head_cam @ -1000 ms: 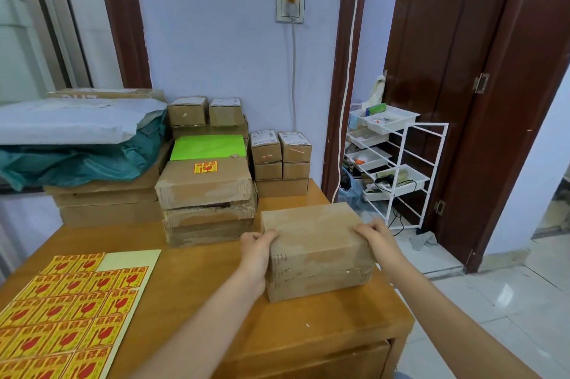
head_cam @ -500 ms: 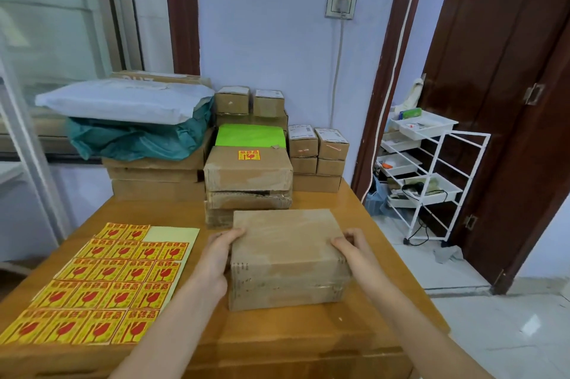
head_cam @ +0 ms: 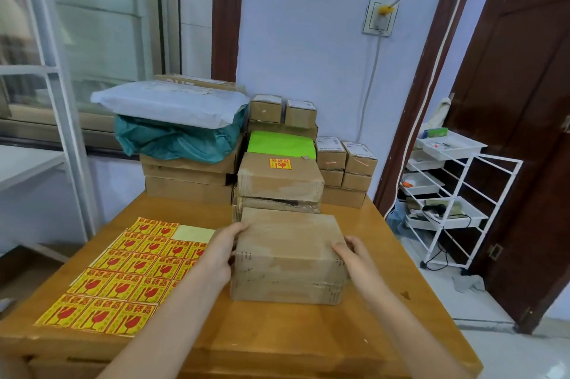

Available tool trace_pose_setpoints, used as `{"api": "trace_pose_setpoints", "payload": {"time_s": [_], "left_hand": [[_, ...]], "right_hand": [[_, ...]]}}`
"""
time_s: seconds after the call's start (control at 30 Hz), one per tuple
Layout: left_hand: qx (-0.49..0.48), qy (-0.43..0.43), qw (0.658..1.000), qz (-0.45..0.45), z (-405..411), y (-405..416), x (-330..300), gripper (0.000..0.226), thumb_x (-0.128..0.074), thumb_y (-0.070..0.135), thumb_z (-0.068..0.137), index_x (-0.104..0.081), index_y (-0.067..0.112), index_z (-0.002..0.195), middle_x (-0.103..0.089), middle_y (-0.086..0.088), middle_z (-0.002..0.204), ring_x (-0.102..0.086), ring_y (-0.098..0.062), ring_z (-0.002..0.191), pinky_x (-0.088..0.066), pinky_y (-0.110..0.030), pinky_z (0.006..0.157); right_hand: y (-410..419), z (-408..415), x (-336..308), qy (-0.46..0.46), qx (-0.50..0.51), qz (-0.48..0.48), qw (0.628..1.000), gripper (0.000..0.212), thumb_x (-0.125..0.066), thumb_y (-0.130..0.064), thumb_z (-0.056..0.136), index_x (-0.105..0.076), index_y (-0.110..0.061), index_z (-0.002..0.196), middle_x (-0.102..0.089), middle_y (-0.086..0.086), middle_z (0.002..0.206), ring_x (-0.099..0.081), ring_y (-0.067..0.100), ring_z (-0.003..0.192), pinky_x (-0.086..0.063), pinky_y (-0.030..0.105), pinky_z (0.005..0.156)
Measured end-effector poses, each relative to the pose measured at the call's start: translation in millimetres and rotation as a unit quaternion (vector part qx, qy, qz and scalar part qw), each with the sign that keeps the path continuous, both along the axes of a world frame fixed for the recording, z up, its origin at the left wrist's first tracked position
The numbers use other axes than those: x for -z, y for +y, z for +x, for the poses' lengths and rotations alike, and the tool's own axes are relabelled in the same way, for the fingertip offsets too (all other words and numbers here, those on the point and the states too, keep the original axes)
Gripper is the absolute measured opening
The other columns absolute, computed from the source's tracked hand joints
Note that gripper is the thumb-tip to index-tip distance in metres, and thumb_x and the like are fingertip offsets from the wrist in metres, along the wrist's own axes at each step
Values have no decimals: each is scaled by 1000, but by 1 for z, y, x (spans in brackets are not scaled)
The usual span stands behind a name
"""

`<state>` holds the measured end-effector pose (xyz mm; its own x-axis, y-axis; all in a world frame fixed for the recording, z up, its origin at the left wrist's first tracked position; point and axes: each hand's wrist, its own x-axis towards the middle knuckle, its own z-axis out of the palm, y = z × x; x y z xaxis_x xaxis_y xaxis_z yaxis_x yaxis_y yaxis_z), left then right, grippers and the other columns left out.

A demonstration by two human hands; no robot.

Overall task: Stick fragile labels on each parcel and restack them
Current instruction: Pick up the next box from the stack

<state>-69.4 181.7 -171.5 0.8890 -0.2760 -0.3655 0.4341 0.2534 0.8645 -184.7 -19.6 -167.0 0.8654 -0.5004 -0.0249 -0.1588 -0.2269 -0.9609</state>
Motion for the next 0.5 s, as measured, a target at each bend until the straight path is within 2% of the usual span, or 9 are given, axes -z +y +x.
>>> {"api": "trace_pose_setpoints", "payload": {"time_s": [0.07, 0.17, 0.23, 0.3, 0.33, 0.4, 0.5], "left_hand": [[4, -7, 1000, 4, 3, -1, 1, 33, -63, 30, 86, -60, 11, 113, -66, -13, 105, -59, -33, 105, -49, -46, 90], [7, -26, 1000, 8, 3, 0, -1, 20, -58, 26, 90, -61, 11, 102, -64, -9, 95, -57, -28, 94, -46, -37, 75], [10, -46, 999, 8, 2, 3, -2, 16, -55, 25, 92, -62, 12, 96, -64, -7, 93, -56, -24, 89, -43, -35, 72], [-4, -74, 997, 20, 5, 9, -3, 20, -53, 26, 93, -60, 10, 105, -63, -5, 99, -55, -20, 91, -42, -32, 69], [-13, -86, 996, 34, 8, 12, -3, 25, -54, 26, 94, -57, 10, 112, -61, -5, 105, -54, -20, 96, -41, -32, 71], [-30, -115, 990, 76, 14, 20, -2, 27, -54, 28, 94, -52, 13, 116, -56, -5, 115, -50, -22, 107, -40, -34, 82], [-53, -181, 973, 133, 23, 35, -4, 14, -51, 24, 96, -54, 14, 105, -55, -2, 104, -48, -20, 103, -36, -34, 85]], "right_hand": [[-3, 1, 1, 7, 1, -11, 1000, 38, -47, -35, 98, -44, -18, 132, -56, -2, 122, -56, 12, 103, -44, 24, 70], [-1, 1, -1, 1, -8, -61, 998, 45, -48, -32, 98, -39, -18, 140, -52, -2, 131, -54, 10, 105, -47, 25, 78], [2, 2, -4, -2, 3, -206, 978, 53, -51, -31, 97, -34, -17, 145, -44, -1, 143, -46, 15, 125, -43, 35, 101], [10, 4, -9, -11, 18, -369, 929, 54, -51, -34, 96, -34, -17, 145, -38, -3, 146, -32, 15, 136, -27, 38, 114], [16, 5, -13, -24, 18, -422, 906, 52, -50, -34, 95, -37, -18, 143, -38, -4, 145, -29, 14, 137, -22, 36, 116], [31, 8, -21, -50, -3, -469, 882, 47, -50, -32, 95, -41, -20, 139, -39, -6, 142, -28, 12, 135, -18, 31, 115], [62, 15, -35, -83, -67, -434, 895, 41, -49, -26, 97, -44, -17, 136, -41, -9, 135, -35, 5, 124, -22, 14, 101]]}}
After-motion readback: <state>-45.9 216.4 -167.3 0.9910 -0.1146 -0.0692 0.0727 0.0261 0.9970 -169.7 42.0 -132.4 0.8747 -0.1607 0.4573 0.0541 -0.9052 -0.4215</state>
